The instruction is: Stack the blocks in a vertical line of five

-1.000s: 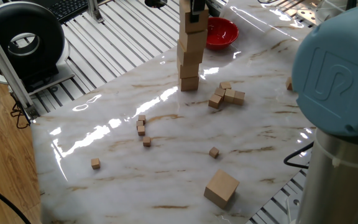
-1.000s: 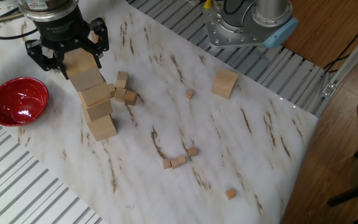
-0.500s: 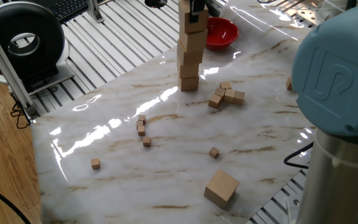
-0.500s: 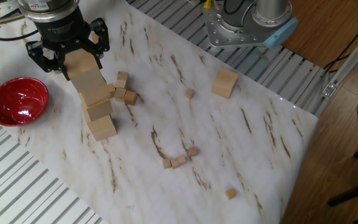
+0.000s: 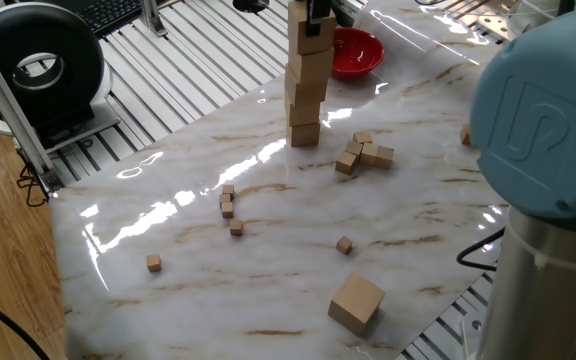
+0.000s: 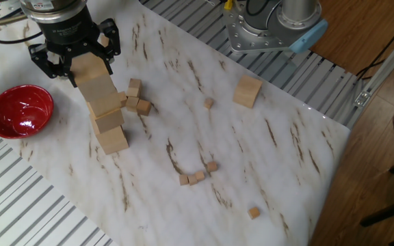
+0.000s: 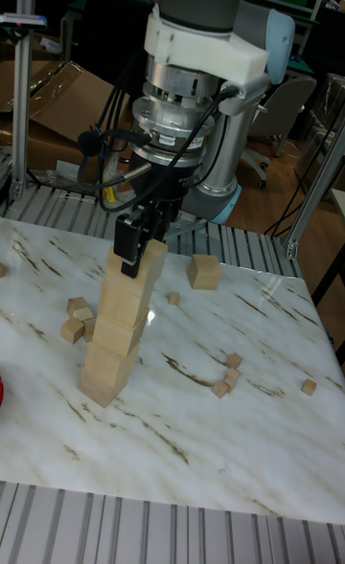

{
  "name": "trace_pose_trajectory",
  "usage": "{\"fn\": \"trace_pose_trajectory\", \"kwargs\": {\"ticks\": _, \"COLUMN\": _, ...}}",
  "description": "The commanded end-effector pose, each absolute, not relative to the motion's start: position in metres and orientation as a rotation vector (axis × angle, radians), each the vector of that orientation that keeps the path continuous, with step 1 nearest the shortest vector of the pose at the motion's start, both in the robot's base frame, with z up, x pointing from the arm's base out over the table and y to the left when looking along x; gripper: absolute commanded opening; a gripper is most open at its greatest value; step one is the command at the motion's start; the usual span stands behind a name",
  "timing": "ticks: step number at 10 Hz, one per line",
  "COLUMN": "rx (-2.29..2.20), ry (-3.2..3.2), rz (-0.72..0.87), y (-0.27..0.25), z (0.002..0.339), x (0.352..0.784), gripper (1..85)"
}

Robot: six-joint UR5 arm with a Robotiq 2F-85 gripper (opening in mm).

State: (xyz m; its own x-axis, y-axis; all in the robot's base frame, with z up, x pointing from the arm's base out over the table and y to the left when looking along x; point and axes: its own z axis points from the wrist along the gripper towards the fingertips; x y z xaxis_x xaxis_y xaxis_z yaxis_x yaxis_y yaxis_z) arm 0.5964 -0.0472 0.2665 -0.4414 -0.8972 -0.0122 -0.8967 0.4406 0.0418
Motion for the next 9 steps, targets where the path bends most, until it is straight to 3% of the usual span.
{"fn": "trace_pose_trajectory", "kwargs": {"ticks": 1, "rx": 1.657, "ry": -2.657, "rz": -0.072, "y": -0.0498, "z": 0.2671, "x": 0.5946, "gripper": 59.3}}
{"fn": "trace_pose_trajectory", "kwargs": {"ticks": 3, "rx": 1.659, "ry": -2.656, "rz": -0.081, "y": -0.05, "z": 0.2666, "x": 0.5935, "gripper": 60.3}}
{"fn": "trace_pose_trajectory", "kwargs": {"ticks": 9, "rx": 1.695, "ry": -2.639, "rz": -0.115, "y": -0.0435, "z": 0.2668, "x": 0.5923, "gripper": 75.0}}
